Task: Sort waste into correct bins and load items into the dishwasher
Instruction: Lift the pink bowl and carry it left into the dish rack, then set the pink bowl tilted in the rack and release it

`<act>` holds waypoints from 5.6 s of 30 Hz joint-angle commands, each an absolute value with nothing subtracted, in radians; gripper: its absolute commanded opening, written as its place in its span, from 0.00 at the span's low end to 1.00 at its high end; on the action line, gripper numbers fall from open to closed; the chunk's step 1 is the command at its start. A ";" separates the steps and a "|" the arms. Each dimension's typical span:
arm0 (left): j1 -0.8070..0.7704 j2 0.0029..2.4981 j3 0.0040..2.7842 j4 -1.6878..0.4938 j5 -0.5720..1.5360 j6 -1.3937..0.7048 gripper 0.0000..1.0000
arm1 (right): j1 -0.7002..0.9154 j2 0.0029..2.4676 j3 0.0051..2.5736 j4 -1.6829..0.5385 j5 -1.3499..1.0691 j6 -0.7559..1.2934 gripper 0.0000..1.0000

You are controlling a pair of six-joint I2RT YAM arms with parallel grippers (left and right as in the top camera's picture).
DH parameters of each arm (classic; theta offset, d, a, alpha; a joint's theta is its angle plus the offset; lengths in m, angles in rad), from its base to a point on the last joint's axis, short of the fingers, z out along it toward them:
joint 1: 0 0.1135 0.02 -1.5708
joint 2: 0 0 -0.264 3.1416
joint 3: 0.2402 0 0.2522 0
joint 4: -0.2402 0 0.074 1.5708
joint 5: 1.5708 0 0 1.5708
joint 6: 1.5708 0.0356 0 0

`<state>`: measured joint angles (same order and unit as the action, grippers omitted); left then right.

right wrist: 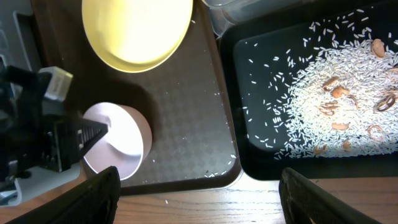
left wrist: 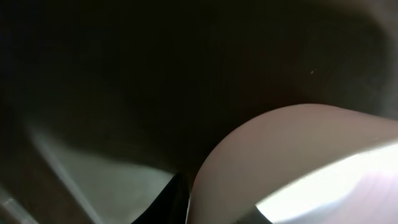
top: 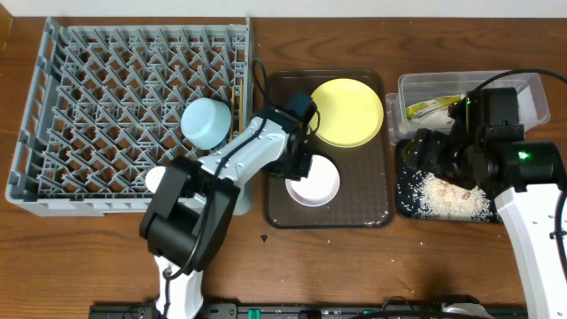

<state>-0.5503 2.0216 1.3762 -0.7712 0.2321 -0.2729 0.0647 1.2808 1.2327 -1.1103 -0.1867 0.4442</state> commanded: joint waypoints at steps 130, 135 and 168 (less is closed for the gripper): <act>-0.140 1.947 1.319 -0.580 -1.268 -0.042 0.38 | 0.060 1.283 1.228 -1.101 -0.191 0.456 0.80; -0.146 1.947 1.320 -0.557 -1.268 -0.042 0.43 | 0.060 1.283 1.228 -1.100 -0.191 0.455 0.80; -0.228 1.909 1.322 -0.271 -1.219 0.146 0.67 | 0.060 1.283 1.228 -1.100 -0.192 0.456 0.80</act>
